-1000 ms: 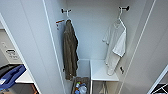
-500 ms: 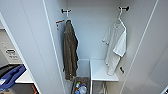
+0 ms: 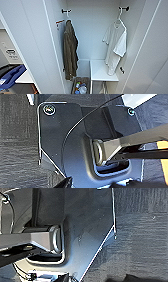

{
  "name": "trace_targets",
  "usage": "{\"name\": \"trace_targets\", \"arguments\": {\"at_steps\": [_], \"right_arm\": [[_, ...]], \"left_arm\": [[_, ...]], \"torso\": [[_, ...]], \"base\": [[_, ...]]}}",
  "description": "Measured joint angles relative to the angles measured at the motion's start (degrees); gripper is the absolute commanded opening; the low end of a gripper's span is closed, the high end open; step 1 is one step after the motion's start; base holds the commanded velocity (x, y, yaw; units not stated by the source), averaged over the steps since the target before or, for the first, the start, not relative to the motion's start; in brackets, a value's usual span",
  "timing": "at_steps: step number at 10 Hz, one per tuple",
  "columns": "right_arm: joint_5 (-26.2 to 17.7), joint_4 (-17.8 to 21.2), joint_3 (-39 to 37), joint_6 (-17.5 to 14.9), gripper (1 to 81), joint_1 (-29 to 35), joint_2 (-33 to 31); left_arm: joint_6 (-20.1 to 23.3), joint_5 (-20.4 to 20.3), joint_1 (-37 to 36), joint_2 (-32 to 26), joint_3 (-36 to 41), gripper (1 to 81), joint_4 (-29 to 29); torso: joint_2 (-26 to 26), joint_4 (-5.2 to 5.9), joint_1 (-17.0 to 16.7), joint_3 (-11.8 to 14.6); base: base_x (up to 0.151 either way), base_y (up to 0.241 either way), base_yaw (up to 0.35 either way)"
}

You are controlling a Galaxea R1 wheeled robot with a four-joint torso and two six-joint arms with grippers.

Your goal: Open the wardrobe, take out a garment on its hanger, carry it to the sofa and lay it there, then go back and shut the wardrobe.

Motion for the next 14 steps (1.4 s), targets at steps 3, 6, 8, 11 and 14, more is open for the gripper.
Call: {"name": "trace_targets", "arguments": {"at_steps": [3,6,8,11,14], "right_arm": [[-1.62,17.47,0.00,-22.85,81.1,-0.94,0.93],[1.93,36.55,-1.22,-37.10,81.1,-0.91,2.10],[3.08,38.45,-2.38,-38.71,81.1,-1.71,5.14],[3.11,38.56,-3.01,-39.03,81.1,-2.62,5.29],[3.08,38.57,-3.11,-39.06,81.1,-2.49,6.61]], "left_arm": [[-0.04,4.77,-0.02,0.95,-0.18,81.1,-0.04],[-2.00,12.79,-0.02,2.24,-0.05,81.1,-2.90],[-3.25,17.40,-0.11,2.85,-0.27,81.1,-5.44],[4.73,17.83,-2.01,3.23,-0.27,81.1,-8.41],[26.01,18.92,-1.82,3.16,-0.24,81.1,-23.95]], "torso": [[0.00,0.00,0.00,0.00],[0.00,0.00,0.00,0.02],[0.00,0.00,0.00,0.02],[0.00,0.00,0.00,0.02],[0.00,0.00,0.00,0.02]], "base": [[0.000,0.000,0.000],[0.000,0.000,0.000],[0.000,0.000,0.000],[0.000,0.000,0.000],[0.000,0.000,0.000]]}}
